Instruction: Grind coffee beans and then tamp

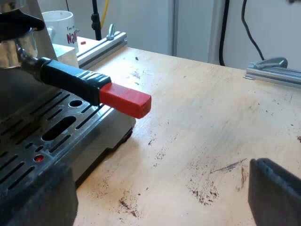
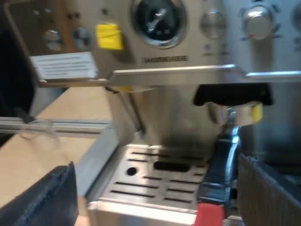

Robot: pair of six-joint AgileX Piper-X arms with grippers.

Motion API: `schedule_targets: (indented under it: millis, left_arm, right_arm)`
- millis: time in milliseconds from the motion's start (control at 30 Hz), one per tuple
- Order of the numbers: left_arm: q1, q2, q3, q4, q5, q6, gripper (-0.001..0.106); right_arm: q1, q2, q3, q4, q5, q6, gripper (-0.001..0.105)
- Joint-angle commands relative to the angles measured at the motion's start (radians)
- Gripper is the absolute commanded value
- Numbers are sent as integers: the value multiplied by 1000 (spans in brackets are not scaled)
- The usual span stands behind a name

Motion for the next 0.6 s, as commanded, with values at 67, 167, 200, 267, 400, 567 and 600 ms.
schedule_targets:
  millis: [67,167,200,267,400,567,600]
  left_arm:
    - [-1,2,-1,-11,12,-1,76]
    - [-1,2,-1,-11,12,-1,76]
    - [-1,2,-1,-11,12,-1,76]
    - [-1,2,-1,-11,12,-1,76]
    - [-1,2,-1,-11,12,-1,76]
    - [-1,2,-1,-11,12,-1,76]
    - [-1,2,-1,-11,12,-1,76]
  right_arm:
    - [-34,-7,-99,406,-121,204,71]
    - [-81,8,-149,522,-242,264,71]
    - [-96,16,-160,545,-269,269,71]
    - [-135,43,-196,585,-335,274,71]
    - [-201,107,-276,657,-393,297,71]
    - [-285,190,-362,713,-496,297,71]
    - [-304,210,-378,719,-518,297,71]
